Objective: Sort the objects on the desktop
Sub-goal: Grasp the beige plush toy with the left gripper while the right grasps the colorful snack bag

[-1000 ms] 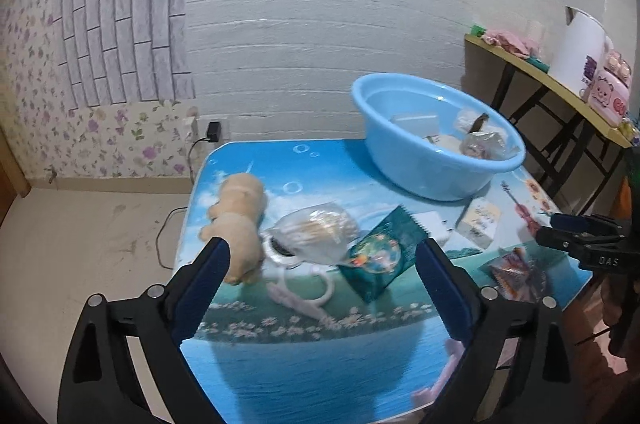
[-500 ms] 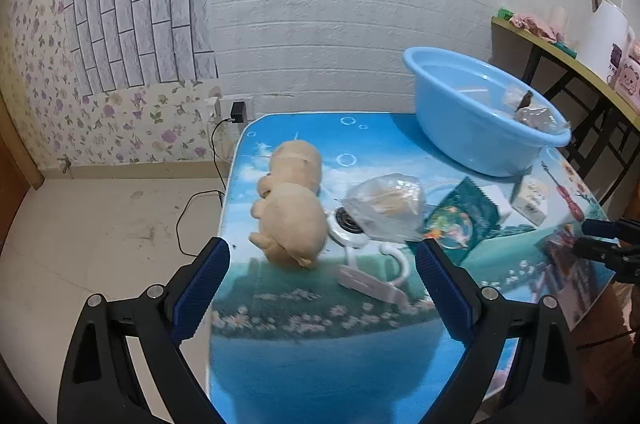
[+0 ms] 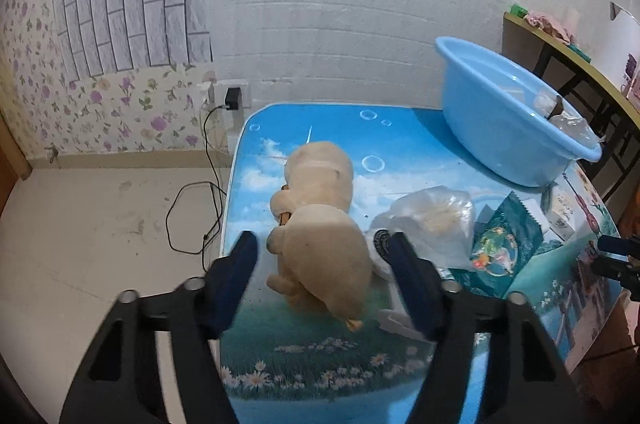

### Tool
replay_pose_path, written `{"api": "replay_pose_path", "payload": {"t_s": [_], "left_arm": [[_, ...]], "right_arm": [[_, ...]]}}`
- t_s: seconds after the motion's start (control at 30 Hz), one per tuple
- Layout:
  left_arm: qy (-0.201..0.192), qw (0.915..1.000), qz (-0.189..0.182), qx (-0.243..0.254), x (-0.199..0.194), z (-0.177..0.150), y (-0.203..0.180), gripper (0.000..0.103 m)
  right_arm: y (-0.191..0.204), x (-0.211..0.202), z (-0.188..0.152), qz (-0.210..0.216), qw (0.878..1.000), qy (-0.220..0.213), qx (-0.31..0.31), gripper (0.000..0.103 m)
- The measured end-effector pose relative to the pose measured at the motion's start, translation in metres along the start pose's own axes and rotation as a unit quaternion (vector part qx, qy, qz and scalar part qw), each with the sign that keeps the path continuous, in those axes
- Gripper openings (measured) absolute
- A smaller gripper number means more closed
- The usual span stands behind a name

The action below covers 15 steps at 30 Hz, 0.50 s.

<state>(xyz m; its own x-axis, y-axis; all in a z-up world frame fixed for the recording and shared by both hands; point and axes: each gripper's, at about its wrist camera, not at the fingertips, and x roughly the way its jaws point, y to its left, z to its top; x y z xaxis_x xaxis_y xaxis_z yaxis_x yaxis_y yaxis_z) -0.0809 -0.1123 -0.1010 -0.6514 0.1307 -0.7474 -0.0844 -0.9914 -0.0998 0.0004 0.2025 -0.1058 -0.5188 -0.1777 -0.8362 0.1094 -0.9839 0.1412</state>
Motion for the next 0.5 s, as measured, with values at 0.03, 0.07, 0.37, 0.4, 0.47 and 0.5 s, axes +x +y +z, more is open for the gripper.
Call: {"api": "replay_pose_path", "payload": {"t_s": [0.03,0.07,0.37,0.4,0.47,0.5], "left_arm": [[0.003,1.0,-0.002,-0.002,0.002,0.0,0.001,0.053],[0.004,1.0,-0.006,-0.004,0.003,0.0,0.002,0.051],[-0.012,0.9998,-0.014,-0.009,-0.01,-0.008,0.0,0.046],[-0.014,0.9998,-0.014,-0.01,-0.014,-0.009,-0.001,0.046],[-0.018,0.9997,-0.013,-0.011,-0.022,-0.011,-0.002,0.046],[-0.021,0.9996,-0.012,-0.012,-0.026,-0.012,-0.003,0.046]], "right_arm": [[0.001,0.001,0.0,0.001,1.0,0.001,-0.001,0.068],[0.002,0.001,0.0,0.002,1.0,0.003,-0.003,0.068],[0.007,0.011,-0.004,-0.007,1.0,0.022,-0.016,0.067],[0.008,0.011,-0.004,-0.006,1.0,0.021,-0.018,0.066],[0.009,0.012,-0.004,-0.005,1.0,0.02,-0.022,0.056],[0.009,0.012,-0.005,-0.005,0.999,0.02,-0.025,0.052]]}}
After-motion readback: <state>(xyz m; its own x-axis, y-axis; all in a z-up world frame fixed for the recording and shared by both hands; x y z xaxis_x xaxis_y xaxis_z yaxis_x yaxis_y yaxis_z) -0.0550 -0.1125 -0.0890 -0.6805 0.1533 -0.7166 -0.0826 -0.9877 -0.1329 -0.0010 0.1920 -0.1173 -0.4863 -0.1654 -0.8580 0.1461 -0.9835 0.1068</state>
